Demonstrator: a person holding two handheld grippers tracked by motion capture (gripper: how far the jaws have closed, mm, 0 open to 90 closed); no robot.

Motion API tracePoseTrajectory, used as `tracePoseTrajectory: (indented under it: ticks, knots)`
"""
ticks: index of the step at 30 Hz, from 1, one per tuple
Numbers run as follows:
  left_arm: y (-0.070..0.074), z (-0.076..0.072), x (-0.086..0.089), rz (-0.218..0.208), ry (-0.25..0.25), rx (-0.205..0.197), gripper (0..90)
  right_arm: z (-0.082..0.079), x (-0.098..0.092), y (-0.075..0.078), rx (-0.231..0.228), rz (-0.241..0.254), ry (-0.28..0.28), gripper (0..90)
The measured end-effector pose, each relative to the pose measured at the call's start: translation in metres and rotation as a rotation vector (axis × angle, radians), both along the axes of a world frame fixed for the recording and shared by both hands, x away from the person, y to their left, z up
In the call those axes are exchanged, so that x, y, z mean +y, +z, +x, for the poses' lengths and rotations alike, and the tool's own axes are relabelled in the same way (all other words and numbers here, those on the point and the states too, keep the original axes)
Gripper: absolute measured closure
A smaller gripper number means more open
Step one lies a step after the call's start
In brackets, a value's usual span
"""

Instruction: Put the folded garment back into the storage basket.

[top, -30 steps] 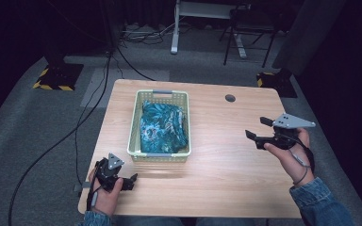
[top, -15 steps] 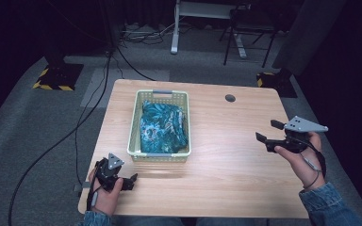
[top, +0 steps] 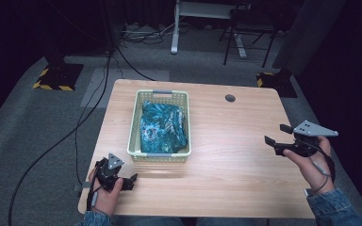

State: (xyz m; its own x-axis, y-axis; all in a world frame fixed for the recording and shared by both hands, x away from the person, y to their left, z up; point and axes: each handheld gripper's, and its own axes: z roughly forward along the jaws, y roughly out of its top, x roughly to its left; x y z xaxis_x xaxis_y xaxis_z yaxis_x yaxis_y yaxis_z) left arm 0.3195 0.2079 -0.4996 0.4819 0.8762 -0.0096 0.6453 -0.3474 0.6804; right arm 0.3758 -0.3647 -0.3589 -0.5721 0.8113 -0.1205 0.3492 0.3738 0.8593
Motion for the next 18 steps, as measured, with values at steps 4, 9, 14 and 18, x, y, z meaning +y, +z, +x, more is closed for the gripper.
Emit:
tracePoseTrajectory:
  ticks: [4,9,14,18]
  knots:
    - [0.0,0.0,0.0,0.0,0.0,0.0,0.1,-0.002,-0.006,-0.003,0.006,-0.001,-0.006,21.0]
    - [0.0,0.0,0.0,0.0,0.0,0.0,0.1,-0.004,-0.013,-0.008,0.012,-0.003,-0.011,20.8]
    - [0.0,0.0,0.0,0.001,-0.001,0.0,0.1,-0.007,-0.02,-0.013,0.017,-0.005,-0.015,20.5]
    - [0.0,0.0,0.0,0.001,0.0,0.0,0.1,-0.009,-0.024,-0.017,0.018,-0.011,-0.02,20.5]
